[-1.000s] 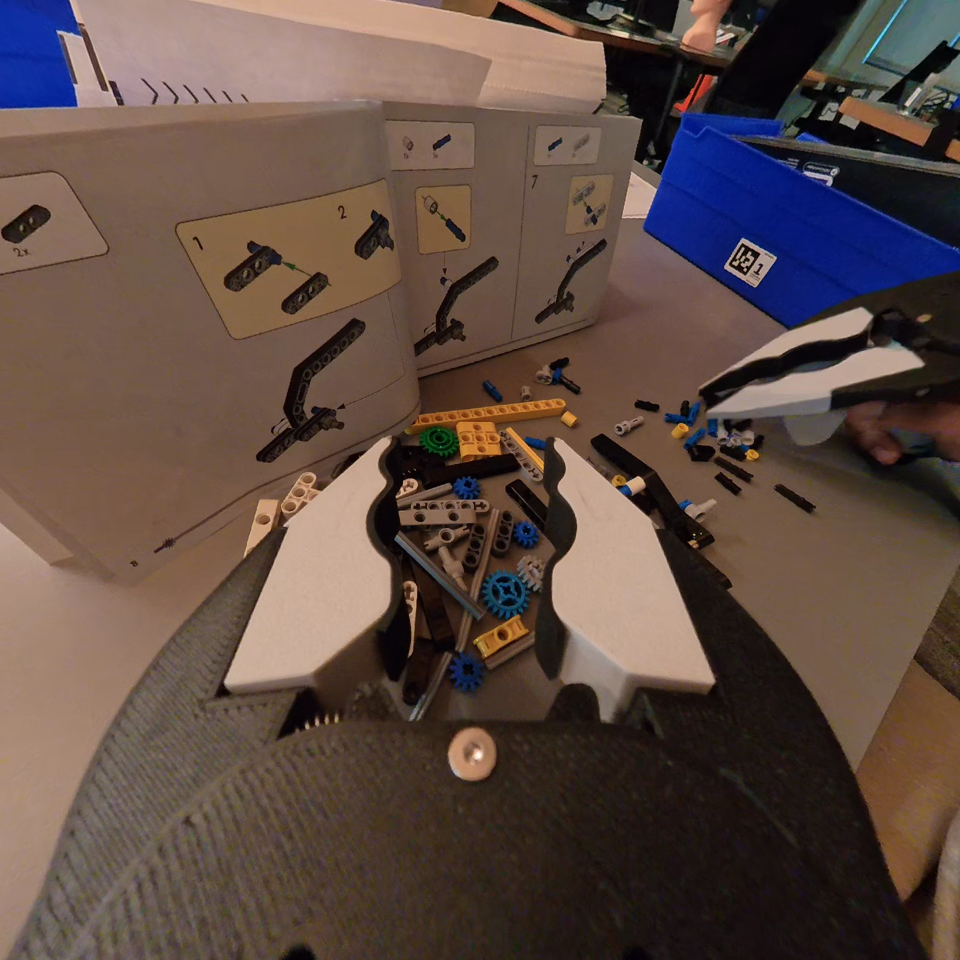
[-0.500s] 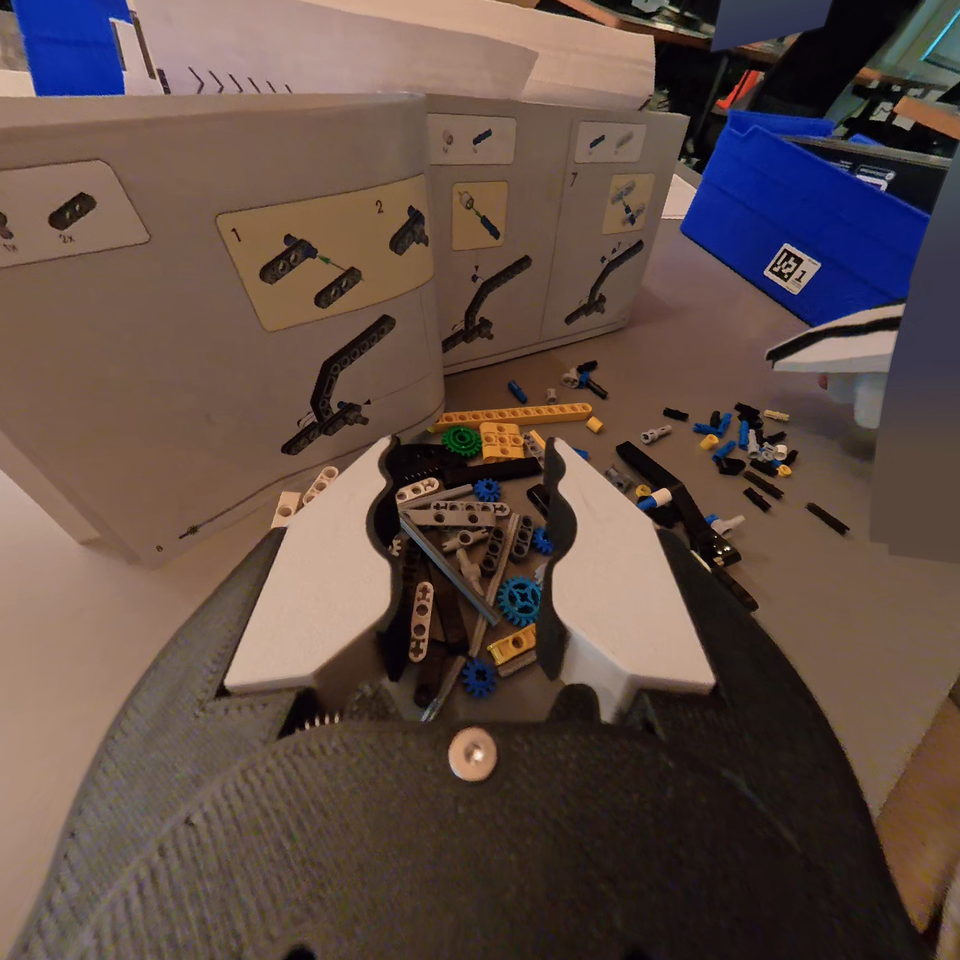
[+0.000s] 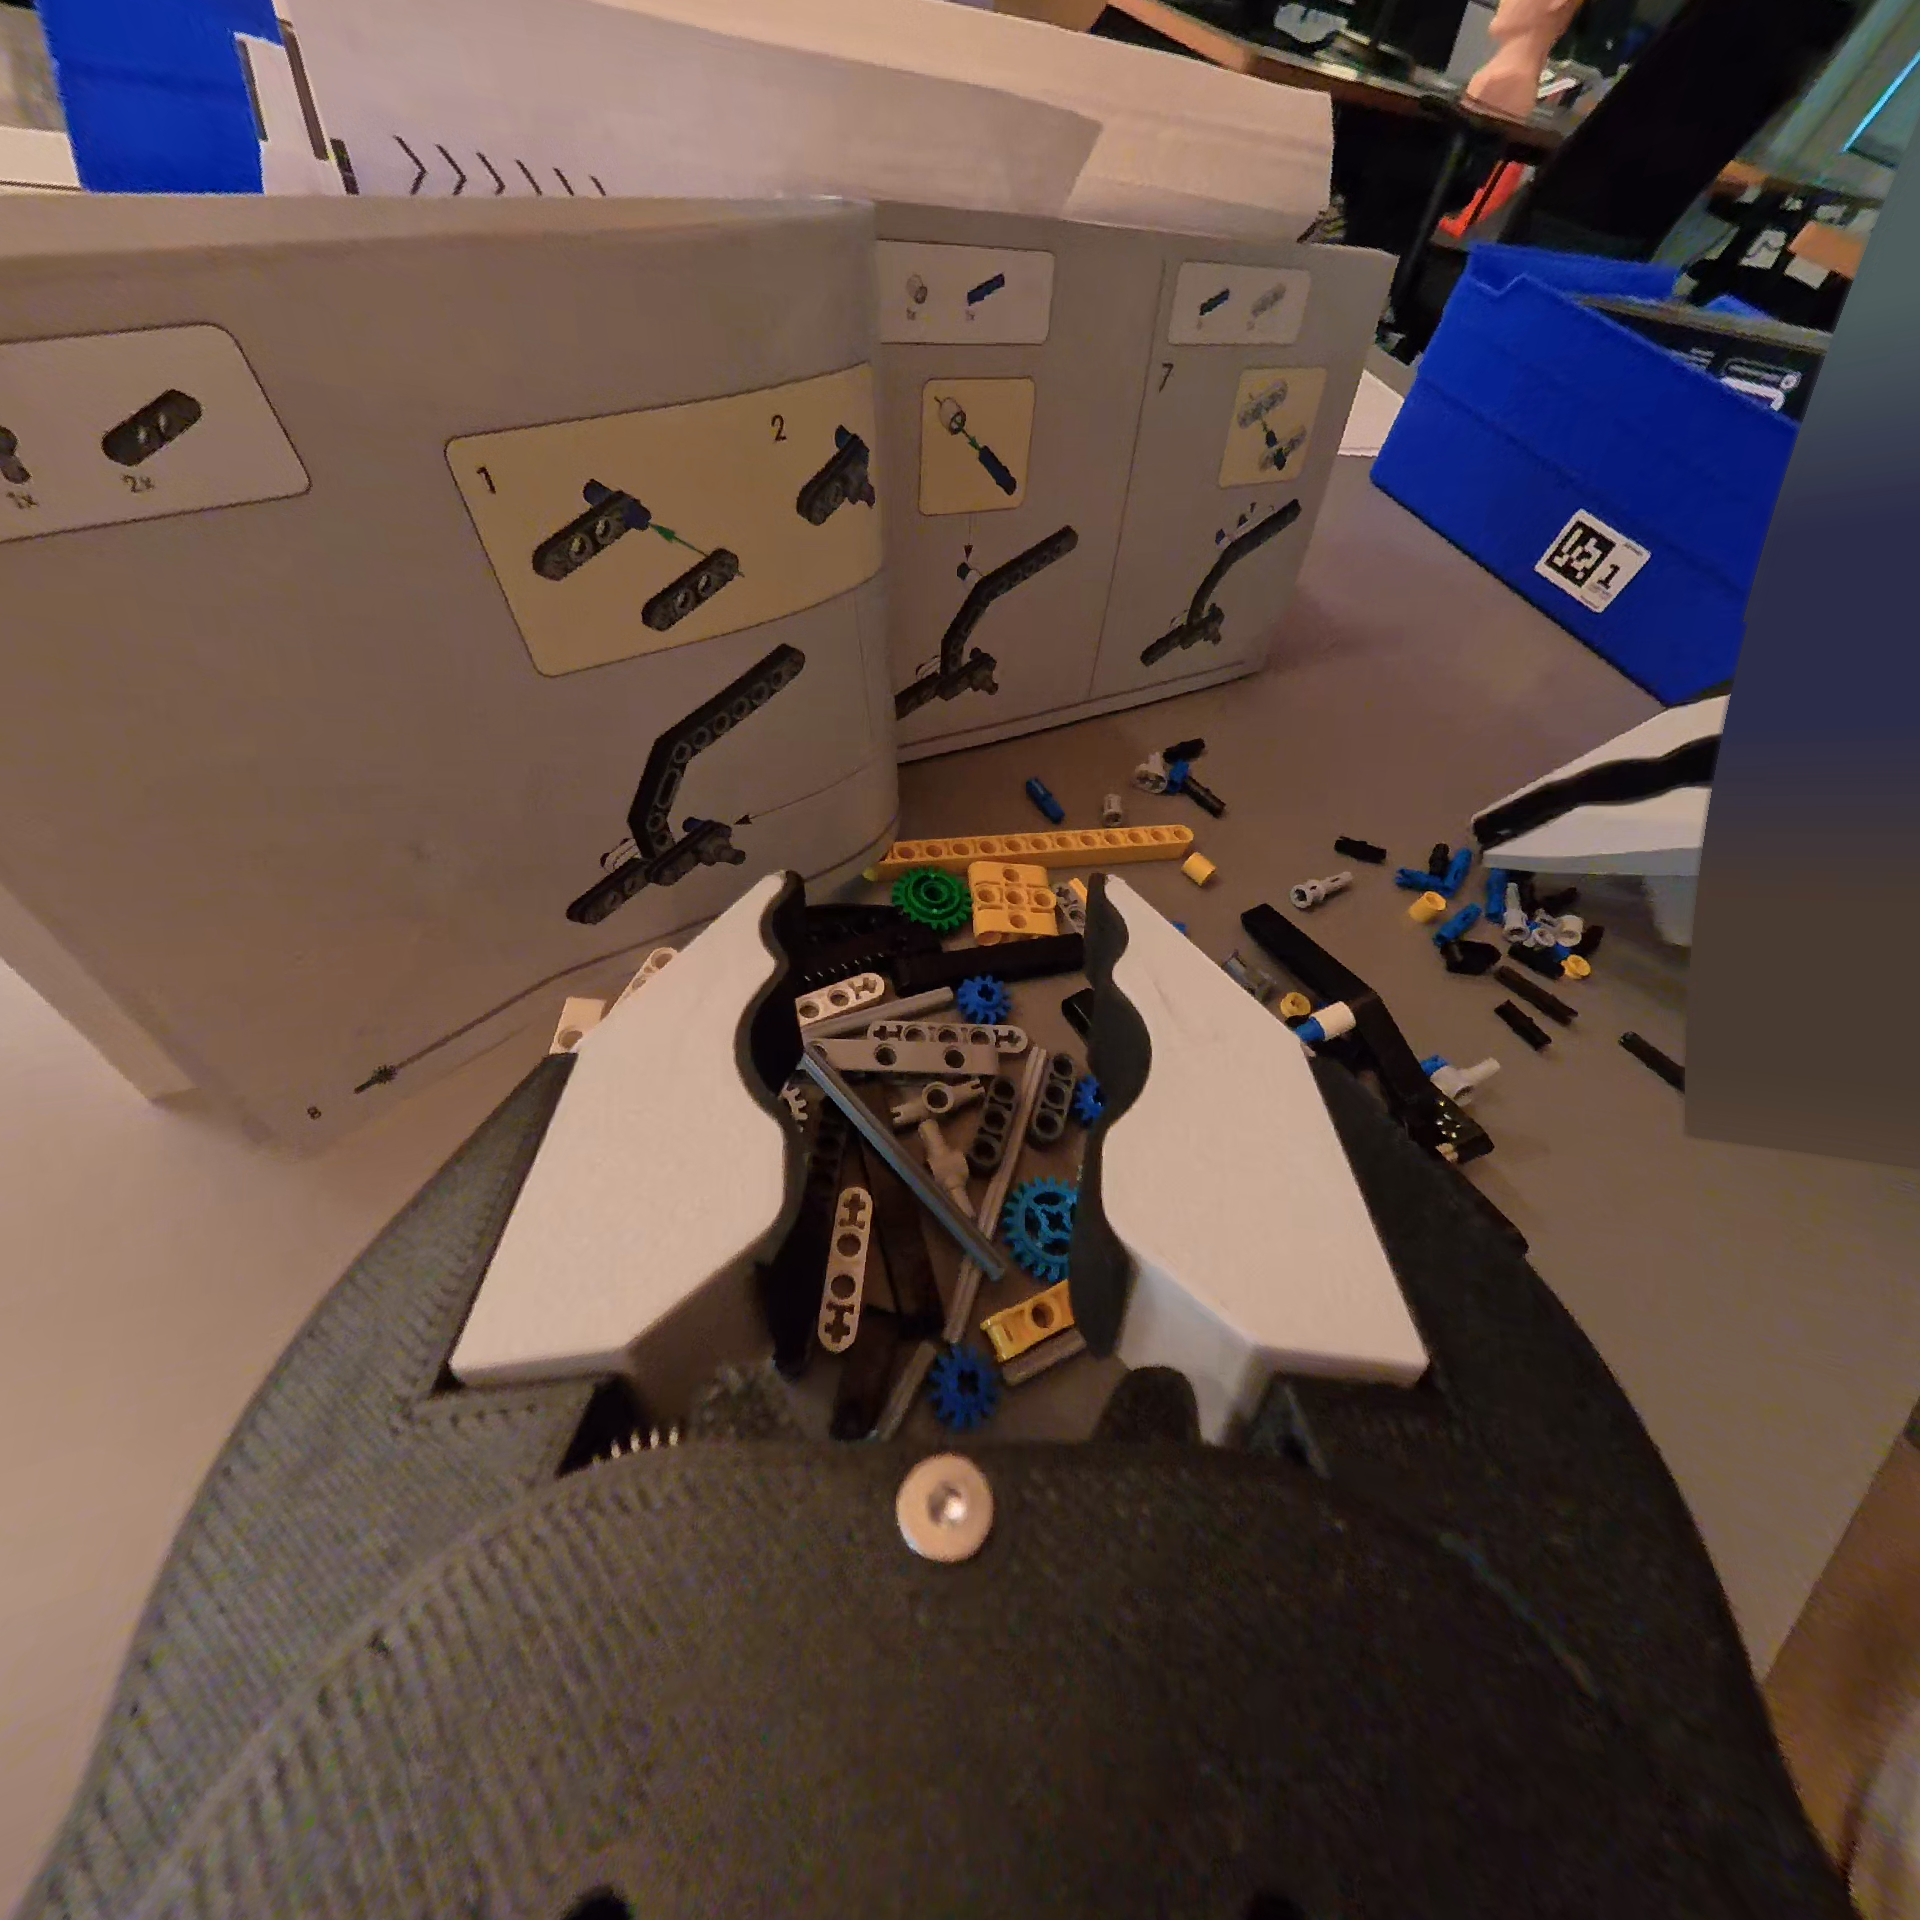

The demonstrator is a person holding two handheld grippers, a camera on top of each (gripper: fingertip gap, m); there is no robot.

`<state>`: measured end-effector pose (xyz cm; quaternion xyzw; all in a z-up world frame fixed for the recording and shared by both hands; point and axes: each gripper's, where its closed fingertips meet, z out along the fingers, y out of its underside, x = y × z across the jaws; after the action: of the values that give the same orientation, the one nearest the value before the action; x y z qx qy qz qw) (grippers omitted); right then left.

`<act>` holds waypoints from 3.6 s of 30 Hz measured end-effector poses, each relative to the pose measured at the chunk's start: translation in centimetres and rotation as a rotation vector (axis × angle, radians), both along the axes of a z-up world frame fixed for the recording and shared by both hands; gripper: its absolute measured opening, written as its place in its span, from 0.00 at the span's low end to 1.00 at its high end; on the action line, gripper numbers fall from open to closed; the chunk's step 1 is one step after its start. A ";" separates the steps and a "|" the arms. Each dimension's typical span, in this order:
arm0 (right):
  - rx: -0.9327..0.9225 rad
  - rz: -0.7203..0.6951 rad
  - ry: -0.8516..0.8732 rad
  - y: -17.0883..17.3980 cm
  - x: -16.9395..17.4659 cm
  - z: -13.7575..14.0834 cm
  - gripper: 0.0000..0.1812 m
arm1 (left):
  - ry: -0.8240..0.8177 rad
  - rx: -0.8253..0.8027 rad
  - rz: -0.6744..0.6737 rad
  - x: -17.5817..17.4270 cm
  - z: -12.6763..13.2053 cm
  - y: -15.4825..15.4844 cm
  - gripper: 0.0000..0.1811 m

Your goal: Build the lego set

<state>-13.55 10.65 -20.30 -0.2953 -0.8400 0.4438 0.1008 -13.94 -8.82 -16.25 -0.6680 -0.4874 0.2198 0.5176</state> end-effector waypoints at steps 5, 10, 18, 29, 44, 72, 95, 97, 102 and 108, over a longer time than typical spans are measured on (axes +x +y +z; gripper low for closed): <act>-0.025 -0.010 -0.010 0.1 -0.1 0.2 0.05 | -0.002 0.000 -0.004 0.0 0.0 0.1 0.29; -0.013 -0.008 -0.012 0.1 -0.1 0.0 0.05 | -0.004 0.010 -0.005 0.0 0.0 0.0 0.29; -0.021 -0.010 -0.016 0.1 -0.2 0.1 0.05 | -0.007 0.014 -0.008 0.0 0.0 0.1 0.29; -0.047 -0.016 -0.028 0.2 -0.3 0.3 0.06 | -0.075 0.059 -0.042 -0.2 -0.7 0.4 0.29; -0.040 -0.013 -0.026 0.2 -0.2 0.3 0.06 | -0.037 -0.014 -0.055 0.0 -0.6 0.9 0.28; -0.066 -0.015 -0.014 0.3 -0.3 0.7 0.05 | 0.003 -0.087 -0.073 0.6 -0.5 1.5 0.28; 0.044 0.026 -0.048 1.0 0.9 -1.0 0.06 | 0.006 -0.143 -0.112 1.7 -0.8 2.2 0.29; 0.048 0.043 -0.048 0.9 1.1 -1.1 0.06 | 0.005 -0.144 -0.113 1.8 -0.8 2.3 0.29; 0.038 0.080 -0.057 0.9 1.7 -1.0 0.09 | 0.005 -0.148 -0.116 1.8 -0.9 2.3 0.29; 0.008 0.090 -0.067 1.2 1.8 -0.7 0.10 | 0.002 -0.148 -0.118 1.8 -0.9 2.4 0.28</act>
<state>-11.74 11.88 -20.96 -0.2714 -0.8572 0.4344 0.0535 -12.13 -6.46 -17.17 -0.7318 -0.4292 0.2249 0.4793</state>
